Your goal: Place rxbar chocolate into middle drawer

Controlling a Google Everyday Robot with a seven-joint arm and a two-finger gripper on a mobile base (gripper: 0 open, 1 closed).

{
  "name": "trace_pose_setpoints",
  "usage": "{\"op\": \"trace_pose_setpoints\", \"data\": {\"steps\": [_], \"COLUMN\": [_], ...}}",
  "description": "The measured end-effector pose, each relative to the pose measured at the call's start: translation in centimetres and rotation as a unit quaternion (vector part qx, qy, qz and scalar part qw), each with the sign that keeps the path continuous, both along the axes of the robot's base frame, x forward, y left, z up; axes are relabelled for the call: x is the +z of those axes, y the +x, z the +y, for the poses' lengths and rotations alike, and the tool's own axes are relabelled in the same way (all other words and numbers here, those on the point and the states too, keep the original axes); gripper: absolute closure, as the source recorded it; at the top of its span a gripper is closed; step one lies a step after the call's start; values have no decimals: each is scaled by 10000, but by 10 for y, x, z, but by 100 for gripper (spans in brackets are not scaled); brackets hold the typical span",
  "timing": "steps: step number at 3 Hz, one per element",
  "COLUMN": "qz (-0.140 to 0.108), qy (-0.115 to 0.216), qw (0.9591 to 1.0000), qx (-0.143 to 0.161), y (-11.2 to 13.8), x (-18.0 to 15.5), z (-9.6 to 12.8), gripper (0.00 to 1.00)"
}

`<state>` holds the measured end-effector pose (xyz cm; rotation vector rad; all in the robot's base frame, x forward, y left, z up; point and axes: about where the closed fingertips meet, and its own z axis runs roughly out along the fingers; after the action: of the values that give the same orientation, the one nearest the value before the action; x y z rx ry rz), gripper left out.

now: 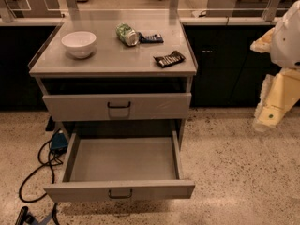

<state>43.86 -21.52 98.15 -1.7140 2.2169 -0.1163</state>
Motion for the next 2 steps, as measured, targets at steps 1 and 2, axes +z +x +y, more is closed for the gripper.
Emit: {"op": "trace_pose_setpoints", "data": {"steps": [1, 2], "qz": [-1, -73], "qy": [1, 123], "qw": [10000, 9999], "qx": [0, 47], "y": [0, 8], "x": [0, 5], "z": [0, -4], "gripper": [0, 0]}}
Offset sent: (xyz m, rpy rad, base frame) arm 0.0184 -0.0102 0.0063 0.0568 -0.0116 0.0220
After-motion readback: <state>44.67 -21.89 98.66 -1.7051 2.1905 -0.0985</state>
